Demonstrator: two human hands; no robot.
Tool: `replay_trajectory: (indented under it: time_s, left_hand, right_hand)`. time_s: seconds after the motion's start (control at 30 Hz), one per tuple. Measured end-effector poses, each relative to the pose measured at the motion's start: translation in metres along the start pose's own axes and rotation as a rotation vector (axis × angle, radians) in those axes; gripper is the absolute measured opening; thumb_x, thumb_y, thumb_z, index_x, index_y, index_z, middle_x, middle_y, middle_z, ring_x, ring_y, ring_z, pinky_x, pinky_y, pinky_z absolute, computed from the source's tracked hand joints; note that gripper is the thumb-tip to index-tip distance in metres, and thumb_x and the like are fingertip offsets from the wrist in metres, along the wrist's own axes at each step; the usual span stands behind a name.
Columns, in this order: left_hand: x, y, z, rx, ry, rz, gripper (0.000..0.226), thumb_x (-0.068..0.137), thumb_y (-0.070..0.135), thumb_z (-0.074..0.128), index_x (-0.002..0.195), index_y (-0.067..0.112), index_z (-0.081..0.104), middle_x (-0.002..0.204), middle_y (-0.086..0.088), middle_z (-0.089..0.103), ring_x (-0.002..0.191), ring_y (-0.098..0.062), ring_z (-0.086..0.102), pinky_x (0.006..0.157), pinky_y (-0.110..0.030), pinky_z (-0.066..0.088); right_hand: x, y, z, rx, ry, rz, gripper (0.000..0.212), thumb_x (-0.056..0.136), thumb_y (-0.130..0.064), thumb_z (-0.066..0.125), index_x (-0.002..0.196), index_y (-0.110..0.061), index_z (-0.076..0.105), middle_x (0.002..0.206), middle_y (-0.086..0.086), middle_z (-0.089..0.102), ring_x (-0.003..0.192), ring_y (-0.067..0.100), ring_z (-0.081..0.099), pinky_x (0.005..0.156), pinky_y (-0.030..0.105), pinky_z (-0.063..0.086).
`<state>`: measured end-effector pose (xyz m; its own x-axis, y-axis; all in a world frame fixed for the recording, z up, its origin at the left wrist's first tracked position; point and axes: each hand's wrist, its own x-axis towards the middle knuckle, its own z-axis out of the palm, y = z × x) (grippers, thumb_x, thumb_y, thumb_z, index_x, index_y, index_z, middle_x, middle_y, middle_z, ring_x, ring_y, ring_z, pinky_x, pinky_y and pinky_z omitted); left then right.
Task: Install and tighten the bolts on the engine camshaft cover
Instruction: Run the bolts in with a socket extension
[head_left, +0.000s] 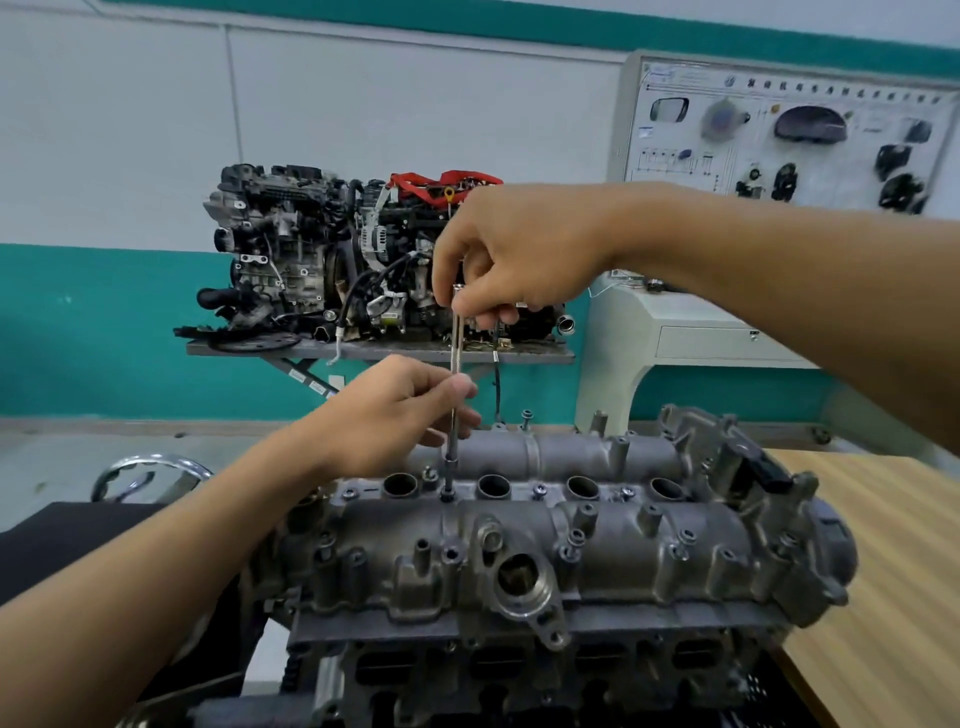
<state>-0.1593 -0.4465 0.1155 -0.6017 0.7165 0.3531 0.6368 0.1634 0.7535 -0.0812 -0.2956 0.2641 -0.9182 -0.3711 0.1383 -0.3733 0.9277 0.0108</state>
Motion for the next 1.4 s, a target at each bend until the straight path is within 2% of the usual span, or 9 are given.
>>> replay_trajectory:
  time_s: [0.2,0.37,0.57,0.73,0.83,0.93,1.07,1.3,1.4]
  left_hand:
    - [-0.003,0.008,0.008,0.087,0.246,0.05,0.015,0.086,0.027,0.077,0.082,0.012,0.077,0.069,-0.005,0.075,0.068,-0.03,0.072,0.068,-0.045,0.062]
    - [-0.001,0.012,-0.004,0.087,-0.035,-0.062,0.018,0.102,0.021,0.056,0.116,0.016,0.065,0.099,0.004,0.077,0.087,-0.01,0.075,0.078,-0.039,0.063]
    - [0.002,0.018,0.004,0.155,0.177,-0.026,0.017,0.083,0.028,0.081,0.08,0.012,0.077,0.068,-0.007,0.075,0.063,-0.026,0.073,0.064,-0.039,0.063]
    - [0.008,0.019,-0.005,0.065,-0.025,-0.097,0.018,0.094,0.009,0.067,0.112,0.008,0.067,0.095,-0.002,0.078,0.082,-0.015,0.076,0.078,-0.031,0.063]
    - [0.009,0.021,-0.003,0.156,0.035,-0.05,0.017,0.086,0.019,0.078,0.101,0.012,0.073,0.083,-0.004,0.078,0.072,-0.01,0.074,0.068,-0.024,0.06]
    - [0.008,0.021,0.004,0.114,0.105,-0.014,0.008,0.088,0.013,0.075,0.086,0.006,0.074,0.07,-0.005,0.076,0.064,-0.017,0.074,0.061,-0.023,0.06]
    - [0.007,0.022,-0.004,0.128,-0.016,-0.012,0.005,0.095,0.01,0.067,0.099,0.007,0.07,0.079,-0.003,0.078,0.073,-0.017,0.076,0.068,-0.027,0.063]
    - [-0.001,0.012,0.029,-0.148,0.242,-0.036,0.025,0.1,0.036,0.058,0.094,0.015,0.07,0.087,-0.001,0.078,0.077,-0.016,0.075,0.081,-0.044,0.061]
    - [0.0,0.011,0.035,-0.008,0.418,0.041,0.028,0.098,0.038,0.06,0.084,0.016,0.071,0.076,-0.001,0.075,0.066,-0.011,0.072,0.069,-0.04,0.06]
  right_hand:
    - [0.013,-0.005,0.014,-0.343,0.138,0.059,0.064,0.103,-0.049,0.043,0.052,-0.01,0.045,0.046,0.003,0.041,0.044,0.019,0.039,0.052,0.031,0.038]
    - [-0.002,-0.002,0.002,-0.11,0.048,0.001,0.013,0.094,-0.034,0.066,0.096,-0.021,0.071,0.071,-0.011,0.067,0.058,-0.007,0.057,0.056,0.007,0.042]
    - [0.007,-0.003,0.012,-0.289,0.103,0.077,0.061,0.099,-0.052,0.048,0.053,-0.012,0.041,0.047,0.0,0.035,0.046,0.019,0.032,0.051,0.031,0.033]
    - [-0.002,-0.003,0.006,-0.107,0.045,0.041,0.024,0.09,-0.038,0.069,0.09,-0.014,0.073,0.055,-0.015,0.065,0.053,-0.004,0.059,0.054,0.013,0.045]
    - [0.003,-0.004,0.013,-0.281,0.074,0.06,0.052,0.098,-0.044,0.056,0.06,-0.009,0.057,0.049,-0.003,0.049,0.046,0.017,0.046,0.052,0.033,0.041]
    - [0.007,-0.002,0.015,-0.295,0.124,0.108,0.062,0.099,-0.054,0.047,0.054,-0.012,0.047,0.047,-0.001,0.043,0.045,0.018,0.04,0.049,0.03,0.035]
    - [-0.001,0.0,0.008,-0.031,0.031,-0.011,0.02,0.092,-0.036,0.068,0.089,-0.018,0.077,0.067,-0.009,0.072,0.058,-0.003,0.061,0.058,0.01,0.046]
    - [0.0,0.006,0.03,-0.005,0.21,-0.01,0.032,0.096,-0.035,0.064,0.077,-0.01,0.072,0.055,-0.005,0.069,0.047,0.005,0.059,0.053,0.011,0.043]
    - [-0.001,0.003,0.036,-0.066,0.292,0.009,0.045,0.097,-0.034,0.062,0.074,0.004,0.068,0.058,0.017,0.066,0.045,0.019,0.048,0.055,0.03,0.046]
